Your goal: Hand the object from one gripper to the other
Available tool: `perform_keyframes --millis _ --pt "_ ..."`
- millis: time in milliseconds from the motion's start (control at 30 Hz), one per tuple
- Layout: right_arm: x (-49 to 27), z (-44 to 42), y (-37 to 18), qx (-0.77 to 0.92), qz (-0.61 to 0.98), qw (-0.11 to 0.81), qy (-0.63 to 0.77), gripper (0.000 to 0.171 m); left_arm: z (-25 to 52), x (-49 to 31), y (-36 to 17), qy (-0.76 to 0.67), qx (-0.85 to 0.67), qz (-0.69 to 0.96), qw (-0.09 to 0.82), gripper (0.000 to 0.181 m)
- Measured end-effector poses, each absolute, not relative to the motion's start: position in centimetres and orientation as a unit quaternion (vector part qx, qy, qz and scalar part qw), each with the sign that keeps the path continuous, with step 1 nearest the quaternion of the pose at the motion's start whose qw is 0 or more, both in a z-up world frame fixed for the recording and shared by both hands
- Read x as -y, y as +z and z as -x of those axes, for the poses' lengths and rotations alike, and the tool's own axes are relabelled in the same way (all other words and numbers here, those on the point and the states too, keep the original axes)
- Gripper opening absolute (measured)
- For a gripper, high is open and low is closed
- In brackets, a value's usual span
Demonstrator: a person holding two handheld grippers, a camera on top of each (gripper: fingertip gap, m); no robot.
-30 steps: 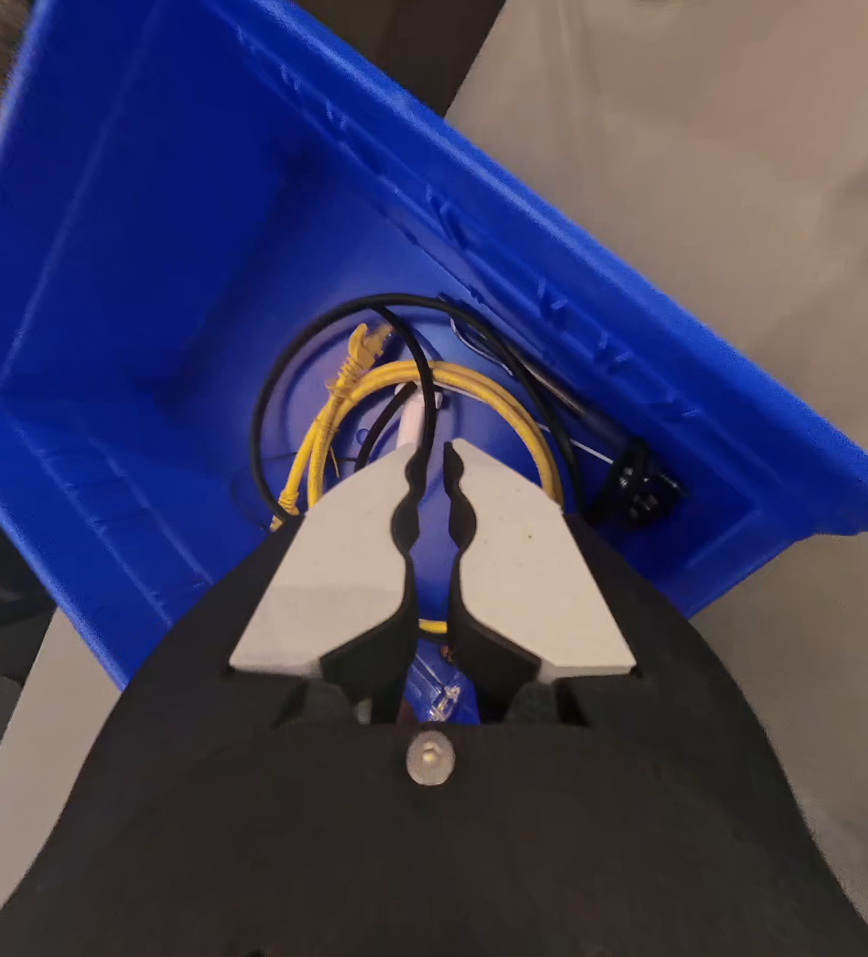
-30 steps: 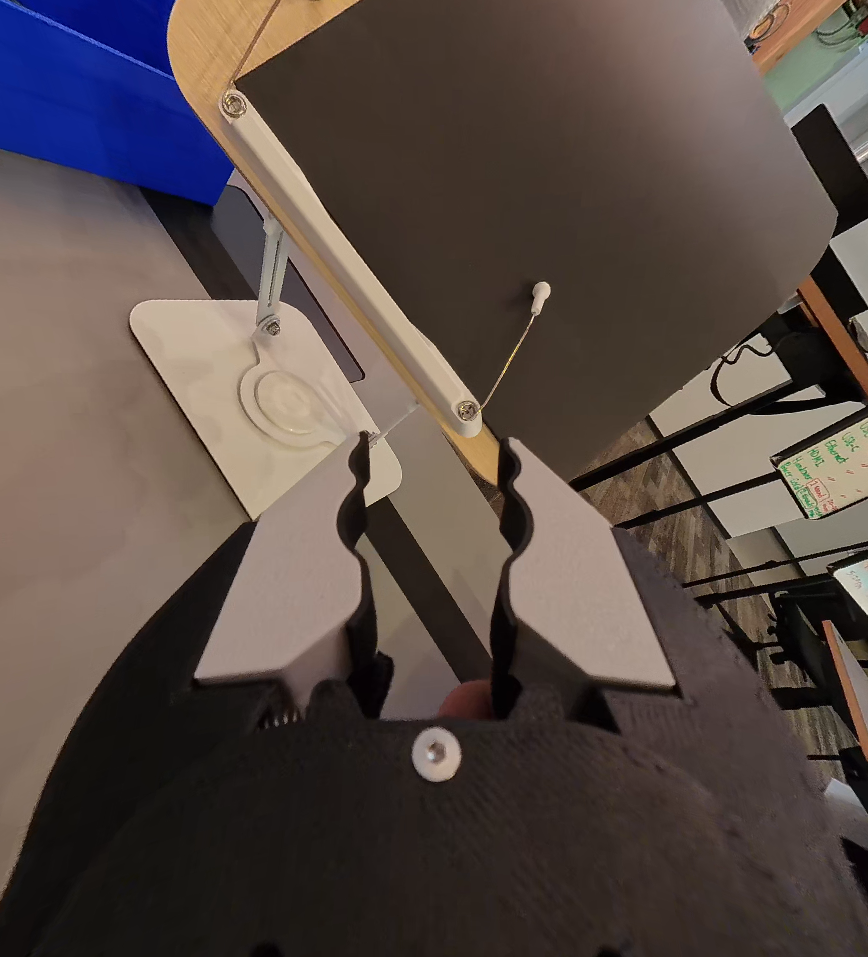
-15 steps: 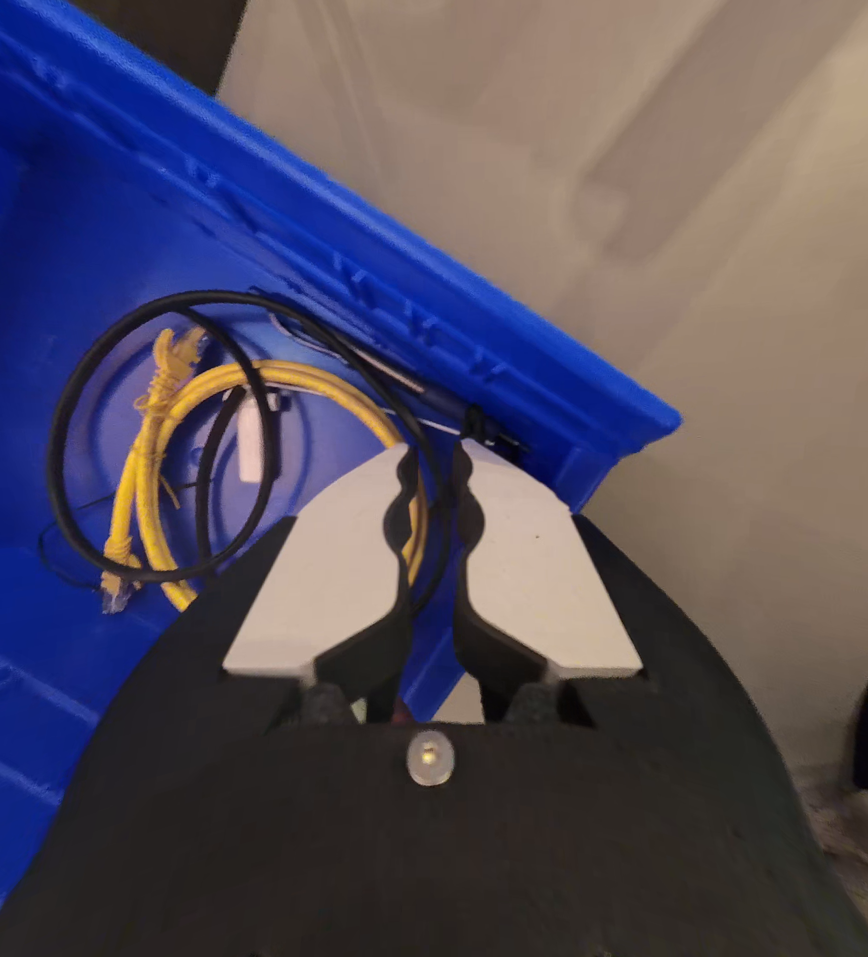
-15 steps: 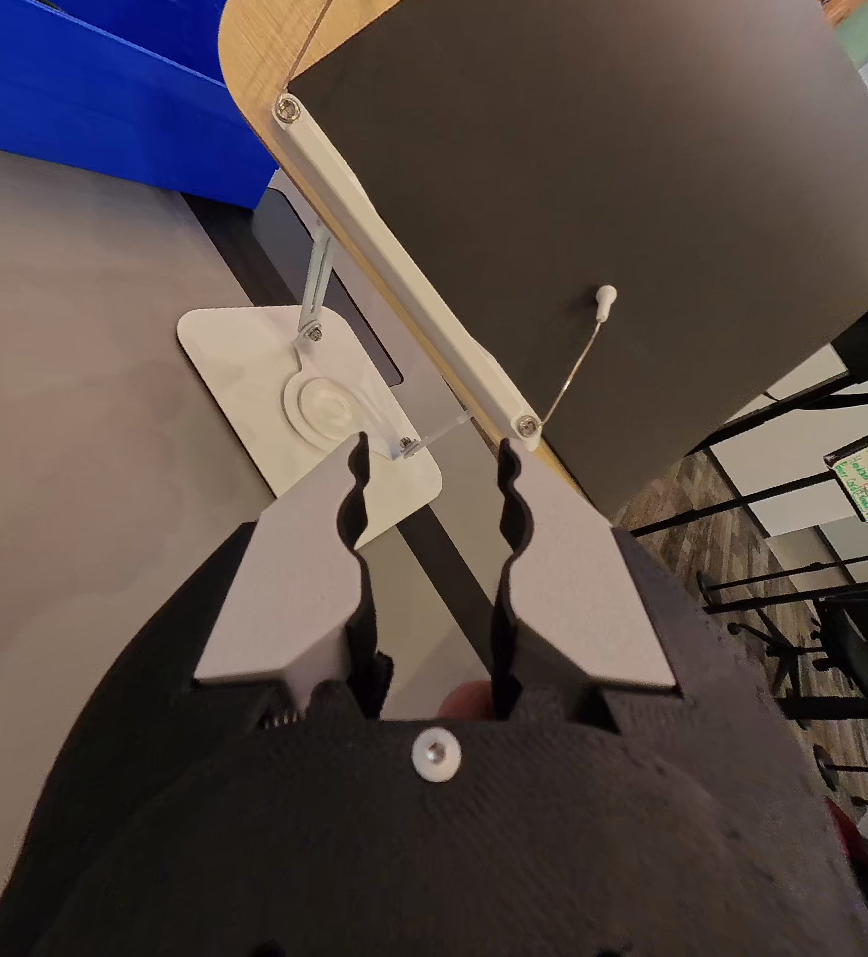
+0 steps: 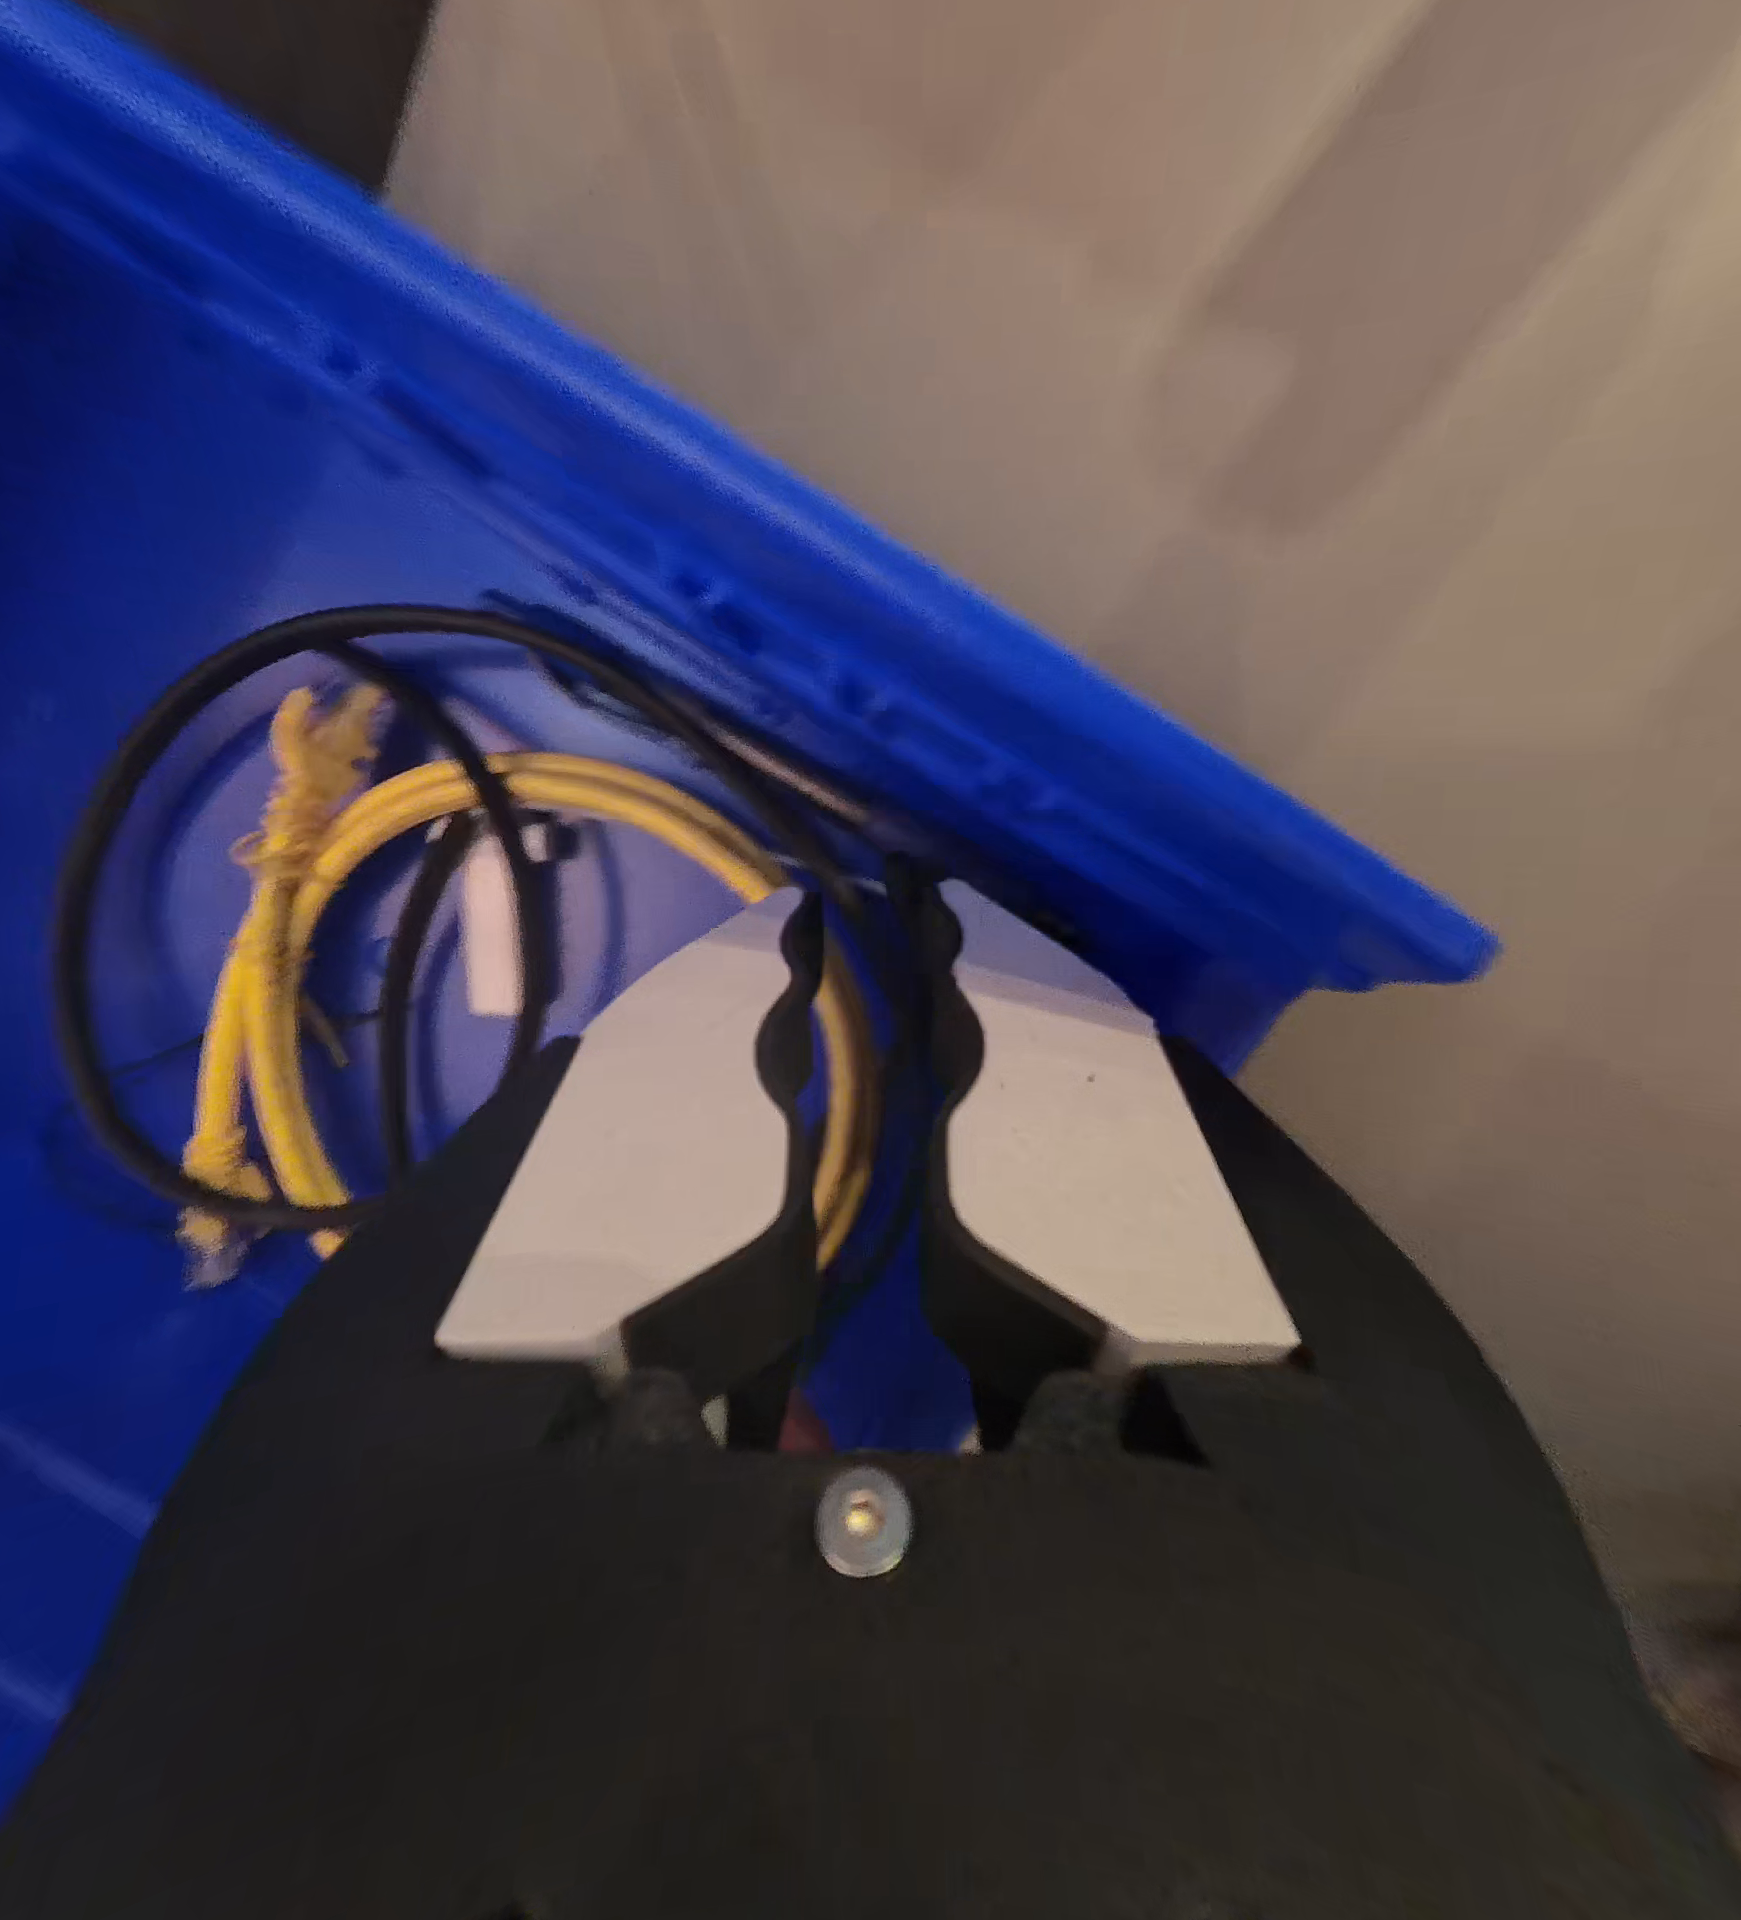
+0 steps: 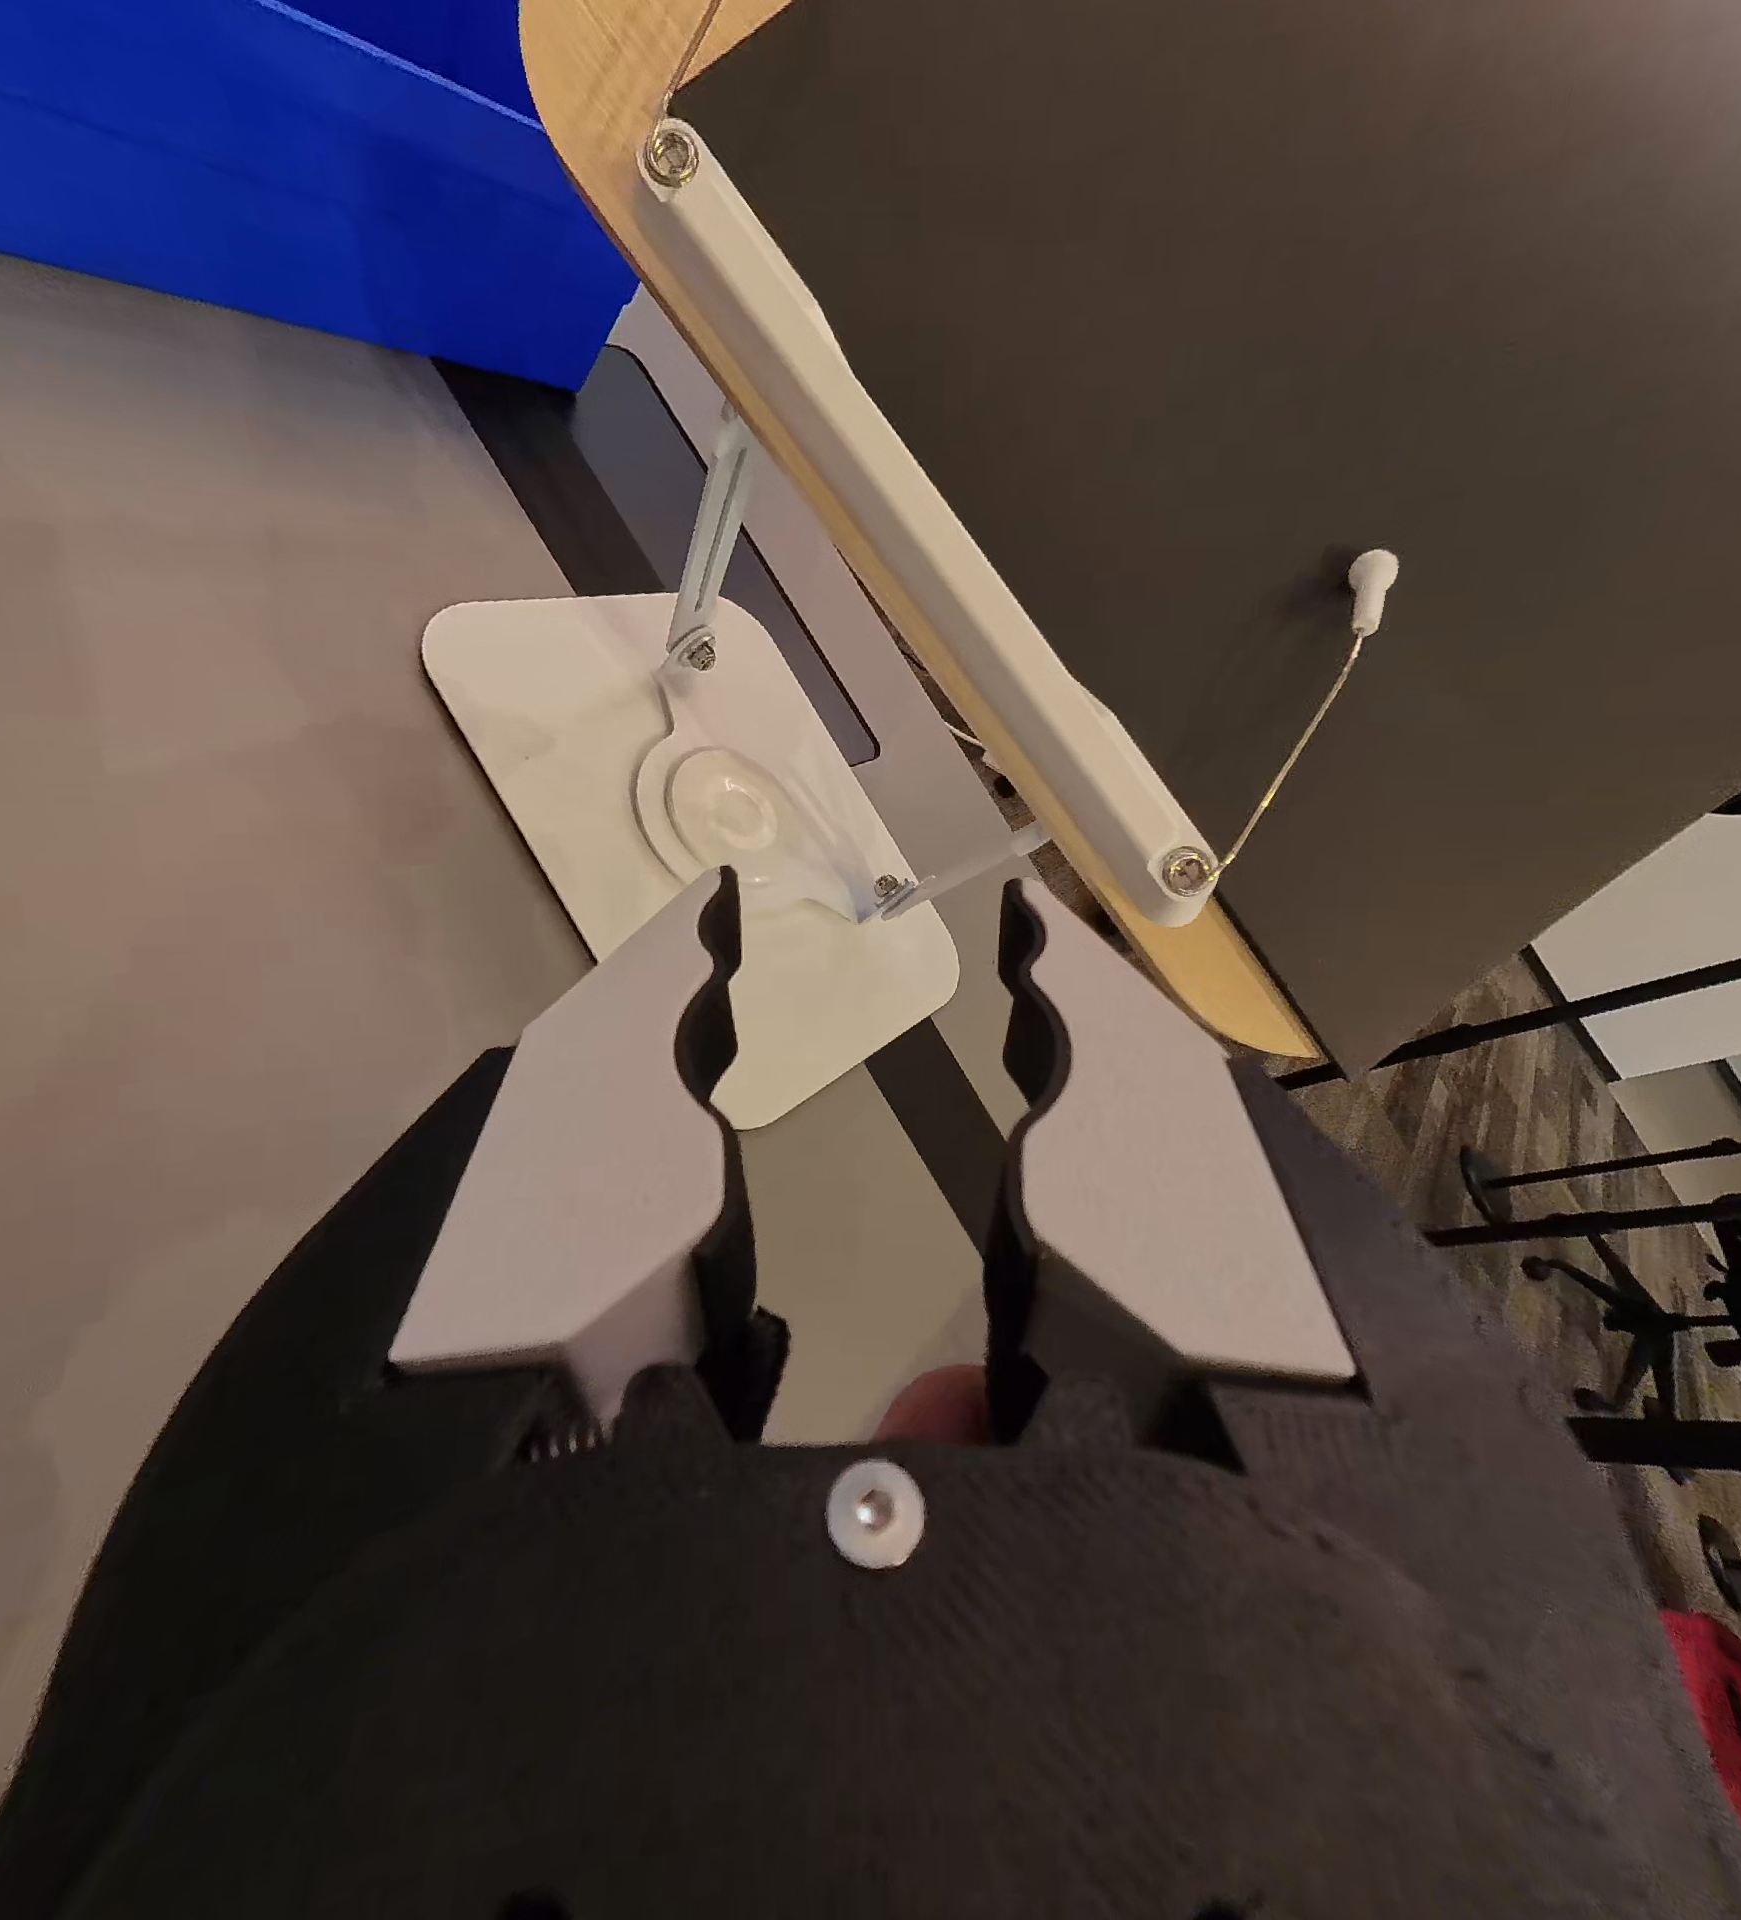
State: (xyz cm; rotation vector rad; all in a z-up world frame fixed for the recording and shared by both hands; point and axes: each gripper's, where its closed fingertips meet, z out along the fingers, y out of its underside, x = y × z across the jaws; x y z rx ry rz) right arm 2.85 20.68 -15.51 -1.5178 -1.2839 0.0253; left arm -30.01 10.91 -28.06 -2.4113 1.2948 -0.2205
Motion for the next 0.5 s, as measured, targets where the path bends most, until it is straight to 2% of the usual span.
perform_keyframes --millis 200,367,500 --pt "-20.6 -2.3 -15.5 0.537 0.642 0.547 0.022 0.048 31.3 -14.2 -26.1 -0.049 -0.403 0.87 0.281 0.019" --pt "-20.4 -1.5 -15.8 0.541 0.641 0.544 0.024 0.048 31.6 -15.7 -26.0 -0.027 -0.386 0.871 0.304 0.019" --pt "-20.2 -1.4 -15.4 0.541 0.638 0.548 0.027 0.048 33.1 -17.5 -24.5 -0.015 -0.324 0.875 0.36 0.018"
